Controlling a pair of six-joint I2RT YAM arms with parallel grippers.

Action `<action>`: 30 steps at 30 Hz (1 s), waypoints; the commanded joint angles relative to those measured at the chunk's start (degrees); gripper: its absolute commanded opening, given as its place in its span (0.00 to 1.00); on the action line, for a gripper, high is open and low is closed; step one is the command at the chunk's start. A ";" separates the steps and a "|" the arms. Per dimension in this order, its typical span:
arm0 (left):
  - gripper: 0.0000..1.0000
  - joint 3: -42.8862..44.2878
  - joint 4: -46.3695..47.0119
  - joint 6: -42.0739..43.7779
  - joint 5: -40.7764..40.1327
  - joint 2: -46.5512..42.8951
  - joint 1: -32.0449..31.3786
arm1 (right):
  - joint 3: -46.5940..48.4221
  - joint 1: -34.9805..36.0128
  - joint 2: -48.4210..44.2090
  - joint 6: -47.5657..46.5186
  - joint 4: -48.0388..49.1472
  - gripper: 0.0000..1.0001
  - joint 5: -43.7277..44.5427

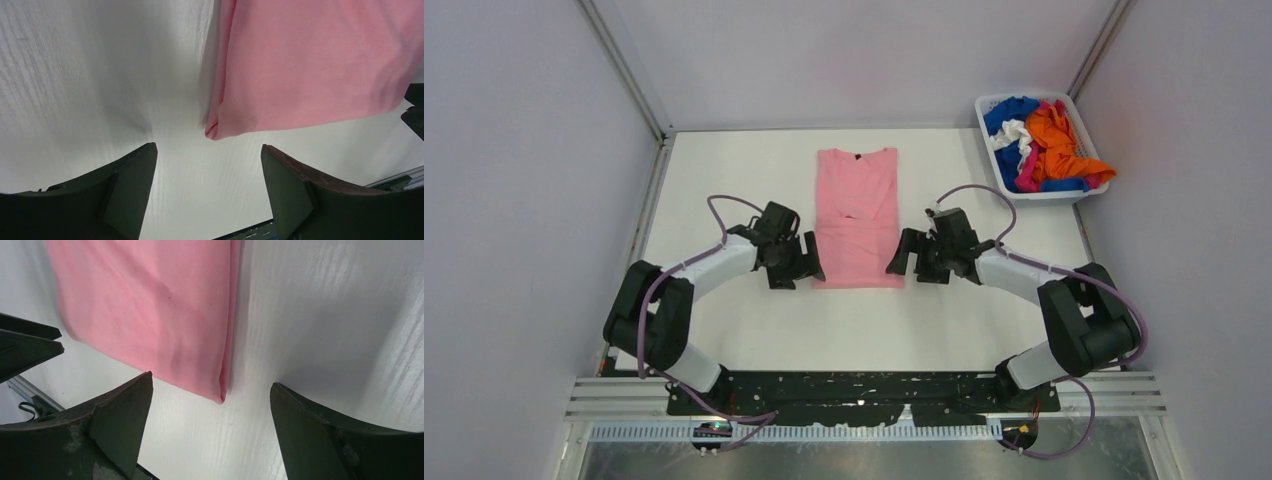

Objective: Fold and stack the t-shirts
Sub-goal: Grab one side of the 2/3 rectangular tshirt with both arms

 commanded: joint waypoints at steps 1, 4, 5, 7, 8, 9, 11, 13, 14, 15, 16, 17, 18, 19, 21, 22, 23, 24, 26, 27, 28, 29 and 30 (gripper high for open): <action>0.75 -0.11 5.50 -1.52 2.08 1.62 -0.58 | -1.31 1.03 -1.41 2.60 3.03 0.91 1.71; 0.69 -0.38 6.92 -2.19 2.77 3.63 -0.63 | -1.54 1.69 -0.40 3.05 3.47 0.86 2.20; 0.68 -0.17 7.08 -2.20 2.82 4.35 -0.63 | -1.56 1.84 0.10 3.11 3.59 0.83 2.20; 0.63 0.43 7.24 -2.29 3.14 5.71 -0.70 | -1.76 2.10 0.78 3.45 4.06 0.77 2.05; 0.59 0.63 7.38 -2.28 3.51 6.35 -0.84 | -1.81 2.17 0.91 3.59 4.35 0.76 1.90; 0.55 0.92 7.38 -2.29 3.75 7.08 -1.02 | -1.81 2.45 1.05 3.71 4.42 0.73 1.97; 0.50 1.02 7.39 -2.36 3.53 7.81 -1.57 | -1.82 2.83 1.04 3.85 4.48 0.69 2.10; 0.40 1.07 7.29 -2.51 3.35 8.56 -1.85 | -1.97 3.24 1.09 3.97 4.49 0.65 2.12; 0.33 1.13 7.31 -2.55 3.48 9.01 -1.94 | -1.96 3.40 1.19 3.96 4.48 0.63 2.07; 0.26 1.16 7.22 -2.55 3.69 9.37 -1.99 | -2.04 3.56 1.36 4.07 4.49 0.62 2.05; 0.18 1.21 7.18 -2.62 3.80 9.82 -2.03 | -2.13 3.80 1.53 4.15 4.43 0.59 2.10; 0.10 1.22 7.01 -2.66 3.84 10.00 -2.09 | -2.17 3.86 1.63 4.31 4.38 0.58 2.11; 0.01 1.18 6.87 -2.71 3.72 10.07 -2.08 | -2.28 3.99 1.78 4.40 4.29 0.56 2.12; 0.00 1.05 7.01 -2.73 3.65 10.08 -2.12 | -2.41 4.08 1.84 4.49 4.35 0.56 2.12; 0.00 0.90 7.28 -2.73 3.44 9.98 -2.21 | -2.61 4.30 2.03 4.56 4.90 0.53 2.63; 0.00 0.87 7.43 -2.73 3.23 9.84 -2.29 | -2.56 4.34 2.56 4.61 5.05 0.50 2.81; 0.00 0.86 7.41 -2.73 3.05 9.76 -2.28 | -2.47 4.35 2.94 4.69 5.21 0.49 2.69; 0.00 0.88 7.38 -2.69 2.91 9.56 -2.32 | -2.28 4.44 3.57 4.72 5.38 0.45 2.49; 0.00 0.65 7.38 -2.66 2.56 9.01 -2.39 | -2.22 4.82 4.16 4.76 5.89 0.37 2.18; 0.00 0.28 7.45 -2.69 2.45 8.75 -2.39 | -2.22 4.94 4.27 4.76 5.90 0.28 2.02; 0.00 -0.07 7.42 -2.73 2.41 8.22 -2.45 | -2.44 5.18 4.08 4.77 5.86 0.21 1.98; 0.00 -0.59 7.39 -2.73 2.37 7.47 -2.58 | -2.63 5.48 3.27 4.76 5.68 0.10 1.62; 0.00 -1.45 7.34 -2.84 2.39 6.58 -2.80 | -3.07 5.80 2.72 4.38 5.18 0.08 1.40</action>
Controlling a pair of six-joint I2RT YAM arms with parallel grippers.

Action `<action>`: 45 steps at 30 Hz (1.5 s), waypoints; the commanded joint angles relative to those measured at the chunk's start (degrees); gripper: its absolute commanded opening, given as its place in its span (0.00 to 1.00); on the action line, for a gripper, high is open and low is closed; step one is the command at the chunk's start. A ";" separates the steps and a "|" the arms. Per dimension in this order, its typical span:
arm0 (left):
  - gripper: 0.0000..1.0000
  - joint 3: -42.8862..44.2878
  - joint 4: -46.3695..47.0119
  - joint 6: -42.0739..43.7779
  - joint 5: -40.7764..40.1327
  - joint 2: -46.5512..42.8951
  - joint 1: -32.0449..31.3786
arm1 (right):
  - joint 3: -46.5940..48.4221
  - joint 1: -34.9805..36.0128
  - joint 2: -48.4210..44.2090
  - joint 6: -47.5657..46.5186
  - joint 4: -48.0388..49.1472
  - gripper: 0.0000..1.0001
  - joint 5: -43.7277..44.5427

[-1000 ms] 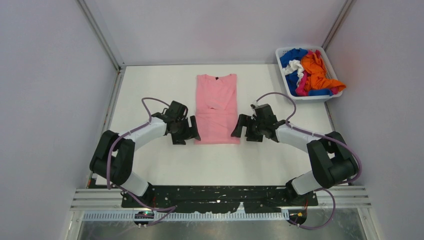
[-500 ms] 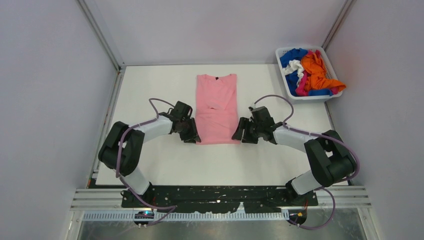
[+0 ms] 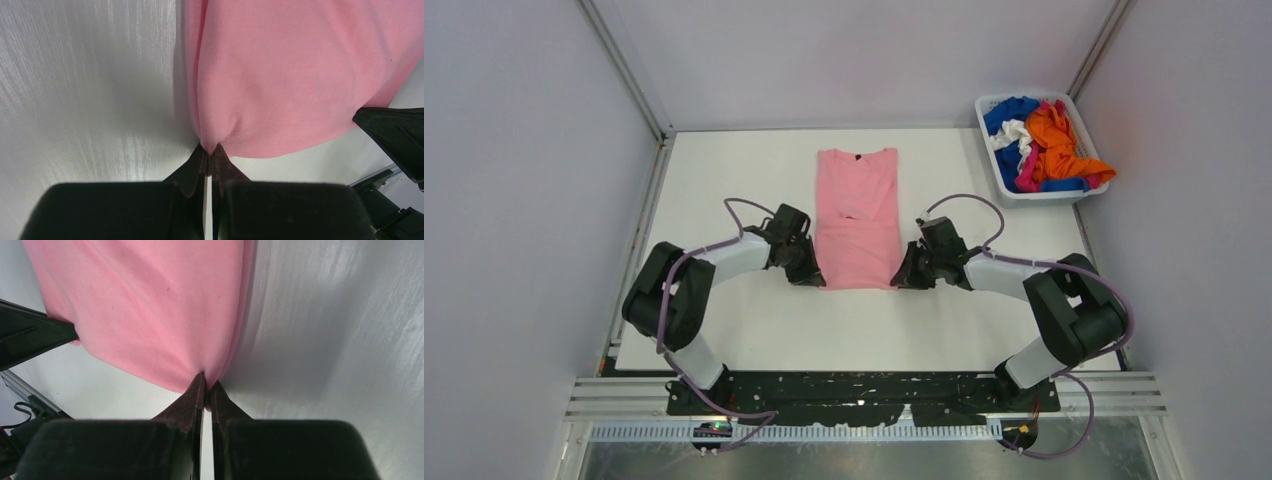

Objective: Fold and stack the t-shirts
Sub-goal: Grab one side of the 2/3 rectangular tshirt with both arms, then fold the long partially folded tshirt into a neat square

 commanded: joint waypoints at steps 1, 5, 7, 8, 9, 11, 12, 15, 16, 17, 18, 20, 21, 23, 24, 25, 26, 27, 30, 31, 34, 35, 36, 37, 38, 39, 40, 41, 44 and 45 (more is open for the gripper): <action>0.00 -3.72 -0.60 0.05 -2.21 -3.24 -1.14 | -1.11 1.99 -2.53 -0.49 -2.25 0.06 -0.01; 0.00 -10.17 -3.41 -1.52 -5.07 -12.28 -4.94 | -3.66 6.13 -10.86 -2.02 -10.06 0.05 -0.06; 0.00 -13.84 -6.28 -3.50 -7.57 -18.26 -7.73 | -5.22 8.38 -15.47 -2.20 -14.02 0.05 -0.11; 0.00 -15.44 -7.55 -4.47 -8.46 -22.19 -9.77 | -6.09 9.16 -17.04 -1.97 -15.55 0.05 -0.15; 0.00 -16.87 -9.22 -5.71 -9.35 -25.76 -11.29 | -6.58 10.60 -20.62 -1.55 -18.60 0.05 0.08; 0.00 -18.95 -12.85 -7.52 -10.15 -32.93 -14.73 | -7.99 12.95 -26.48 0.88 -22.74 0.05 0.42; 0.00 -19.68 -14.84 -8.85 -11.31 -36.75 -16.81 | -8.32 13.90 -28.74 1.63 -24.55 0.05 -0.20; 0.00 -20.55 -19.20 -11.68 -13.21 -45.97 -20.81 | -9.96 18.65 -40.10 5.45 -26.01 0.05 -0.05; 0.00 -20.72 -19.85 -12.69 -13.66 -48.47 -21.36 | -10.40 19.21 -43.96 6.24 -25.85 0.05 0.41; 0.00 -20.96 -19.58 -13.14 -13.38 -50.88 -21.81 | -11.41 19.70 -45.57 8.00 -25.68 0.05 0.66; 0.00 -21.18 -19.13 -13.42 -13.09 -52.90 -22.14 | -11.87 19.96 -48.12 8.66 -25.05 0.05 1.05; 0.00 -21.43 -18.85 -13.62 -13.65 -55.84 -22.32 | -12.56 20.03 -50.66 9.88 -23.81 0.05 1.47; 0.00 -21.45 -18.77 -13.56 -13.72 -56.81 -22.33 | -12.35 20.04 -51.12 9.97 -23.30 0.05 1.89; 0.00 -20.53 -18.68 -12.55 -16.00 -57.91 -22.27 | -10.50 19.98 -51.48 9.01 -22.52 0.05 3.44; 0.00 -19.58 -18.56 -12.06 -16.72 -57.92 -22.24 | -9.66 20.03 -50.91 8.46 -22.30 0.05 4.16; 0.00 -18.64 -18.43 -11.65 -17.60 -57.38 -22.24 | -7.84 19.99 -50.41 7.57 -22.32 0.05 5.42; 0.00 -17.28 -18.48 -11.13 -18.59 -56.71 -22.12 | -7.01 19.92 -49.22 6.71 -22.16 0.05 5.94; 0.00 -15.95 -18.71 -10.68 -19.59 -55.80 -21.88 | -5.27 19.89 -48.37 6.13 -22.17 0.05 6.65; 0.00 -11.70 -18.49 -8.69 -21.74 -52.35 -19.96 | -1.32 18.08 -44.06 3.83 -22.17 0.05 7.84; 0.00 -10.00 -18.30 -7.82 -22.15 -51.09 -18.89 | -0.63 16.70 -42.58 3.46 -22.15 0.05 8.05; 0.00 -7.33 -16.81 -5.62 -20.86 -47.19 -14.95 | 1.99 13.35 -39.74 1.52 -21.51 0.05 7.89; 0.00 -6.68 -15.86 -4.96 -19.69 -45.83 -13.42 | 2.43 11.54 -38.62 1.07 -20.88 0.05 7.27; 0.00 -5.81 -14.81 -4.01 -18.70 -44.50 -11.96 | 3.24 10.43 -37.89 0.23 -20.43 0.05 6.22; 0.00 -4.70 -14.52 -3.14 -18.07 -43.12 -10.68 | 3.63 8.54 -36.46 -0.10 -19.51 0.05 5.55; 0.00 -3.38 -14.71 -2.36 -18.00 -41.69 -9.46 | 4.40 7.52 -35.62 -0.77 -19.04 0.05 4.07; 0.00 -1.98 -14.82 -1.70 -18.00 -40.42 -8.48 | 4.78 5.64 -34.01 -1.08 -17.89 0.05 3.20; 0.00 -0.77 -14.66 -1.06 -17.83 -39.04 -7.37 | 5.46 4.80 -32.99 -1.65 -17.39 0.05 1.71; 0.00 0.27 -14.07 -0.55 -17.41 -37.87 -6.53 | 5.88 3.16 -31.02 -1.83 -16.36 0.05 1.14; 0.00 2.67 -12.24 0.72 -15.36 -33.78 -3.57 | 8.72 0.29 -27.04 -3.01 -15.48 0.05 -0.82; 0.00 3.46 -11.74 1.08 -14.95 -32.41 -2.72 | 9.40 -0.76 -25.20 -3.54 -15.13 0.05 -0.96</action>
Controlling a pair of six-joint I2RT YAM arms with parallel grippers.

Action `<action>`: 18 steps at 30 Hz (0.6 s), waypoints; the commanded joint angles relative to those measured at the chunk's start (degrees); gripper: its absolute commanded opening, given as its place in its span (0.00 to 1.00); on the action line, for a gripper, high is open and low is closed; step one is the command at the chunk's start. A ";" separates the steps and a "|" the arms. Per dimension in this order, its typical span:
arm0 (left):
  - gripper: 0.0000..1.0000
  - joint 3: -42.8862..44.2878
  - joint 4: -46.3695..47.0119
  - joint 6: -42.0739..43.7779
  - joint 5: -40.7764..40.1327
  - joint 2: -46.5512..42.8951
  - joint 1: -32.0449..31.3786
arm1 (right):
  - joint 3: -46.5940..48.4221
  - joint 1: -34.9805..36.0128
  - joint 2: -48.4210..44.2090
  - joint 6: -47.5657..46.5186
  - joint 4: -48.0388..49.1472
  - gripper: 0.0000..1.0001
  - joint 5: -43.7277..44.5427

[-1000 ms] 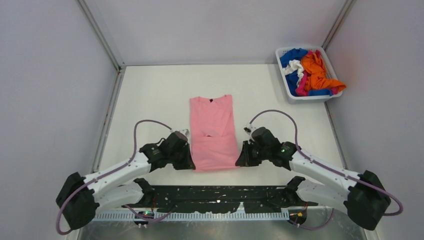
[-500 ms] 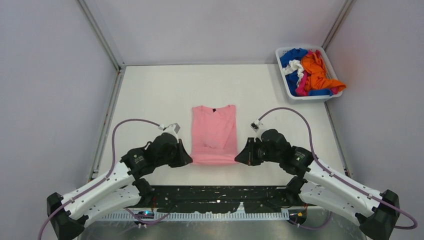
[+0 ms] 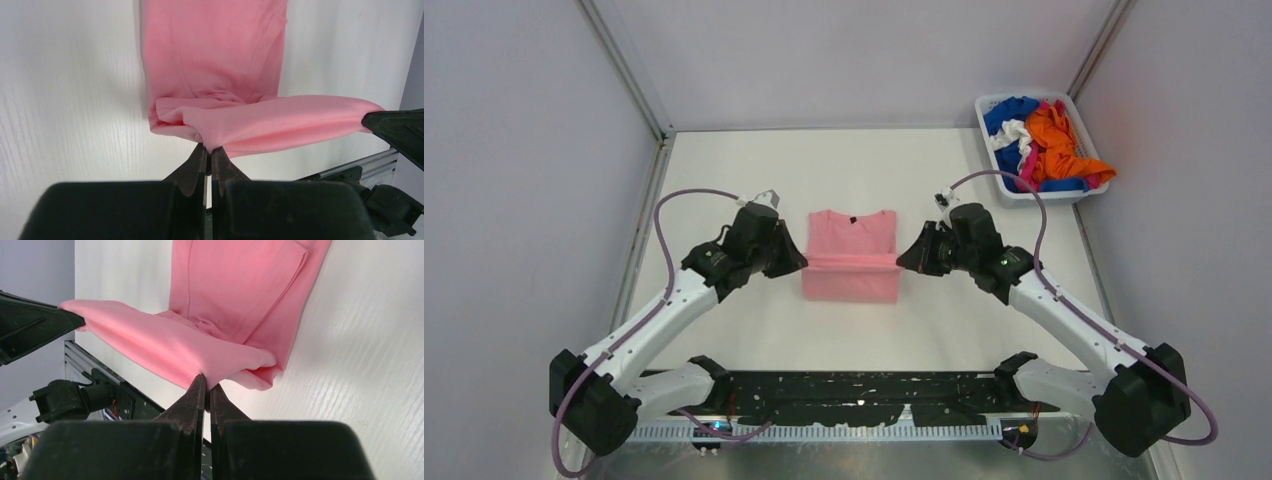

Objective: Fold and stack the t-shirts
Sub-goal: Fold the long partially folded tshirt into a neat square

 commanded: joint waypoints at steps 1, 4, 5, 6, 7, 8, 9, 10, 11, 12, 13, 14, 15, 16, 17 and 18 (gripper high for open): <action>0.00 4.90 3.47 4.34 0.96 4.65 4.18 | 5.91 -3.84 4.81 -3.85 3.55 0.05 -2.64; 0.00 8.70 3.94 5.67 2.94 9.13 6.73 | 8.66 -5.90 9.38 -4.92 4.51 0.05 -3.82; 0.00 9.73 4.13 6.10 3.65 10.57 7.35 | 9.86 -6.60 11.06 -5.02 5.10 0.05 -4.33; 0.00 10.51 4.46 6.59 4.06 12.02 7.89 | 10.96 -7.03 11.95 -5.20 5.40 0.05 -4.99; 0.00 11.41 4.79 6.96 4.51 13.42 8.36 | 11.48 -7.79 13.61 -5.29 5.87 0.05 -5.27; 0.00 12.43 4.98 7.30 4.87 14.99 8.82 | 12.66 -8.10 14.46 -5.44 5.96 0.05 -5.66; 0.00 13.66 4.94 7.62 5.14 16.58 9.24 | 13.16 -8.82 16.11 -5.54 6.30 0.05 -5.74; 0.00 14.84 4.73 7.99 5.24 18.51 9.62 | 14.04 -9.11 16.85 -5.66 6.48 0.05 -5.85; 0.00 15.87 4.60 8.30 5.17 20.05 9.96 | 14.47 -9.65 18.42 -5.65 6.93 0.05 -5.97; 0.00 16.88 4.46 8.60 5.25 21.40 10.33 | 15.34 -9.91 19.15 -5.75 7.07 0.05 -6.23; 0.00 17.76 4.53 8.86 5.42 22.88 10.79 | 15.78 -10.40 20.75 -5.84 7.52 0.05 -6.38; 0.00 18.75 4.57 9.08 5.78 24.40 11.10 | 16.59 -10.64 21.59 -5.87 7.75 0.05 -6.55; 0.00 19.71 4.62 9.30 6.26 25.81 11.41 | 16.97 -11.11 23.19 -6.07 8.15 0.05 -6.67; 0.00 20.61 4.66 9.44 6.59 27.27 11.71 | 17.77 -11.39 24.04 -6.12 8.38 0.05 -6.89; 0.00 21.62 4.70 9.62 6.78 28.74 11.92 | 18.09 -11.78 25.67 -6.22 8.90 0.05 -7.10; 0.00 22.44 4.55 9.86 6.83 30.08 12.20 | 18.90 -12.16 27.30 -6.33 9.19 0.05 -7.42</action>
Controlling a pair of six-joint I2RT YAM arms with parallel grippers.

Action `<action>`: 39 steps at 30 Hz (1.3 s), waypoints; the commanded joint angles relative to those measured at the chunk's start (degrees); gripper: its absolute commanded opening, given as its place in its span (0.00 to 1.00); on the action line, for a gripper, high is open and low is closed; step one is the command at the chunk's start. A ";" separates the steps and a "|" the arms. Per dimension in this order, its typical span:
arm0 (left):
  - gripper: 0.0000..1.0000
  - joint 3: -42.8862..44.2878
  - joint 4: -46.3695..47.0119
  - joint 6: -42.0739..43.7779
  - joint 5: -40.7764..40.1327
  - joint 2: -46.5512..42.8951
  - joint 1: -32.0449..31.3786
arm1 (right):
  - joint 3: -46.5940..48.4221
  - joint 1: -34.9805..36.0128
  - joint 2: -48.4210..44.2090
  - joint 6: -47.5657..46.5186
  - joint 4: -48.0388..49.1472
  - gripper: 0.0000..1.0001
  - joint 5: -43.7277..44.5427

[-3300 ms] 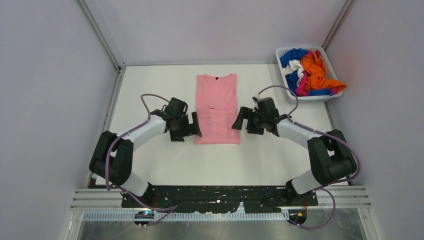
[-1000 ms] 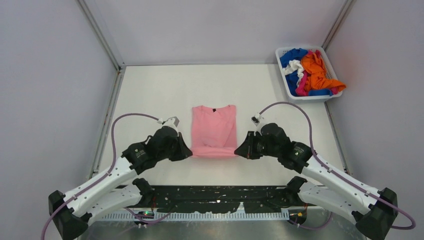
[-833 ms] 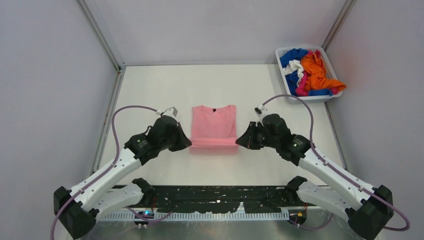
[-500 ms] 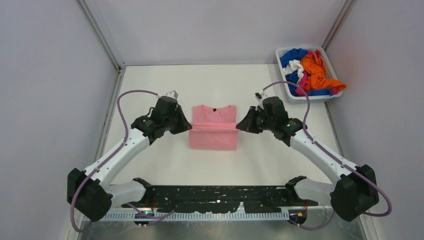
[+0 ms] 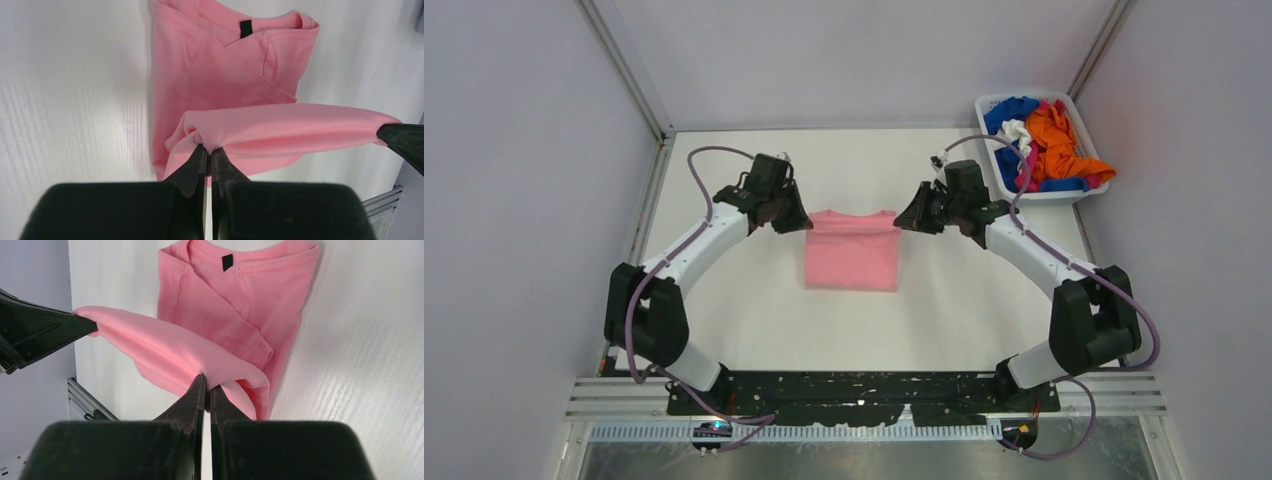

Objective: Fold and stack the t-shirts
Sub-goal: Fold the long partially folded tshirt into a neat square

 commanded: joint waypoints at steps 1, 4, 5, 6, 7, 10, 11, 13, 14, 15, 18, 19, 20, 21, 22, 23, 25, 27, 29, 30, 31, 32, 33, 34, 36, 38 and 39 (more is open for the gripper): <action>0.00 5.64 1.00 2.80 0.31 5.23 1.95 | 4.30 -1.86 4.49 -1.88 4.17 0.05 -0.81; 0.00 8.97 0.47 3.39 0.81 9.12 2.92 | 5.77 -2.43 8.08 -2.01 6.29 0.05 -1.03; 0.00 9.87 0.42 3.52 0.83 10.23 3.24 | 6.59 -2.57 8.89 -2.05 6.54 0.05 -1.01; 0.00 10.60 0.40 3.69 0.83 11.61 3.52 | 7.08 -2.79 10.58 -2.13 6.99 0.05 -1.08; 0.00 11.43 0.38 3.88 0.81 12.50 3.71 | 7.93 -2.89 11.37 -2.30 7.24 0.05 -1.38; 0.00 13.50 0.29 4.48 1.03 15.50 4.09 | 9.82 -3.42 15.39 -2.47 7.75 0.05 -1.98; 0.00 14.08 0.26 4.65 1.38 16.58 4.15 | 10.44 -3.62 16.55 -2.48 7.84 0.05 -1.87; 0.00 15.36 0.28 4.89 1.91 18.70 4.26 | 11.03 -3.93 17.81 -2.54 7.99 0.05 -1.37; 0.00 16.11 0.33 4.78 1.80 19.81 4.28 | 11.14 -4.03 18.19 -2.52 8.25 0.05 -1.21; 0.00 16.86 0.14 4.80 1.77 20.84 4.36 | 11.32 -4.32 18.97 -2.45 8.40 0.05 -1.14; 0.00 19.15 -0.83 4.57 0.63 23.97 4.62 | 12.12 -4.70 20.79 -2.39 9.21 0.05 -0.43; 0.00 19.87 -1.04 4.56 0.61 24.90 4.71 | 12.75 -4.99 21.92 -2.39 9.28 0.07 -0.40; 0.00 20.67 -1.34 4.54 0.45 25.60 4.84 | 13.10 -5.17 22.49 -2.50 9.39 0.09 -0.66; 0.01 21.60 -1.84 4.53 0.42 26.31 4.96 | 14.09 -5.35 23.60 -2.62 9.44 0.16 -0.86; 0.11 22.47 -2.73 4.55 0.47 26.91 5.03 | 14.61 -5.49 24.12 -2.95 9.48 0.20 -1.08; 0.28 23.08 -2.94 4.63 0.48 26.96 5.11 | 15.88 -5.74 25.06 -3.16 9.31 0.31 -1.16; 0.59 23.45 -2.63 4.72 0.53 26.16 5.16 | 18.36 -5.99 26.13 -4.32 7.30 0.52 -1.40; 0.79 23.12 -2.37 4.48 0.50 24.62 5.16 | 20.20 -5.97 26.14 -5.68 5.16 0.77 -1.37; 0.86 21.77 -1.88 4.09 1.21 22.53 5.16 | 19.61 -5.97 24.69 -5.79 4.74 0.91 -0.80; 0.90 20.60 -1.34 3.88 2.07 21.27 5.16 | 18.42 -5.97 23.23 -5.80 4.80 0.93 -0.76; 0.94 19.08 -0.21 3.62 3.31 19.92 5.16 | 17.57 -5.97 22.35 -5.79 5.08 0.94 -1.50; 0.99 16.70 1.52 3.36 4.93 18.47 5.08 | 15.39 -5.86 20.51 -5.81 5.67 0.94 -2.16; 0.99 14.73 3.34 2.93 6.73 17.22 5.07 | 14.29 -5.70 19.68 -5.46 7.40 0.95 -3.93; 1.00 13.20 4.98 2.62 9.00 16.23 5.03 | 12.06 -5.31 18.08 -5.25 7.97 0.97 -4.87; 1.00 11.14 8.35 1.81 12.58 15.14 4.84 | 9.92 -4.17 16.84 -5.04 10.06 0.99 -8.56; 1.00 11.14 10.81 0.88 14.34 15.87 4.56 | 8.98 -3.01 16.87 -4.43 11.64 0.98 -11.31; 1.00 12.04 10.80 0.71 15.46 16.79 4.39 | 8.89 -2.73 17.15 -3.51 13.14 0.97 -12.44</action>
